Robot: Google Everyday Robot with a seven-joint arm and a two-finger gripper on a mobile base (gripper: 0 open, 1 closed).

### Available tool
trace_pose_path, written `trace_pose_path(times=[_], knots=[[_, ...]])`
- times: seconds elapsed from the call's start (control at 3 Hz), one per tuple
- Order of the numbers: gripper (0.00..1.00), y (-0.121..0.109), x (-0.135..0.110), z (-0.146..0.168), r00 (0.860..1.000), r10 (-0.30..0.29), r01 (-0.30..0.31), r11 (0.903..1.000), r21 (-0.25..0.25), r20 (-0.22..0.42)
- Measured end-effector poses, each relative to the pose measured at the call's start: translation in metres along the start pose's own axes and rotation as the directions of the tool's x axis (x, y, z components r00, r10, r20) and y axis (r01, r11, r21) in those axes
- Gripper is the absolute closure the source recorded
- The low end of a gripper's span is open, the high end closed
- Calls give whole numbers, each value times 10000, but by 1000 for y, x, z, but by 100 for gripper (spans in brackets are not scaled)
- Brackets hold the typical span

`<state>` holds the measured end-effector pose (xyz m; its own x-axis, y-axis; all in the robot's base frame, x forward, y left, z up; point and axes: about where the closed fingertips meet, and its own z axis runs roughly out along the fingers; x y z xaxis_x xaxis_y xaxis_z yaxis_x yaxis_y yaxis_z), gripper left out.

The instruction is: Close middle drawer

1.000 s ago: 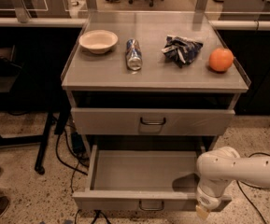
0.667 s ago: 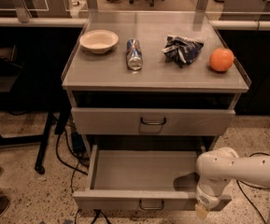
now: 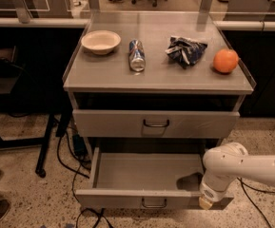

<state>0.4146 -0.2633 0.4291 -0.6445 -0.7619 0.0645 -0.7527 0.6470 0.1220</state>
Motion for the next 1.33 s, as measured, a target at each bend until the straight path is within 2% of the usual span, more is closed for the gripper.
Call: trace_pose_path(times=[0.33,0.67,1.0,1.33], knots=[[100,0,0,0,10000,0,0,10000,0,0],[100,-12,-11,-3,9989,325,-334,9991,264,344],[100,-37,-39,-34,9870,611,-734,9942,790,1484],[100,-58,-67,-71,9641,635,-1006,9859,1336,2577]])
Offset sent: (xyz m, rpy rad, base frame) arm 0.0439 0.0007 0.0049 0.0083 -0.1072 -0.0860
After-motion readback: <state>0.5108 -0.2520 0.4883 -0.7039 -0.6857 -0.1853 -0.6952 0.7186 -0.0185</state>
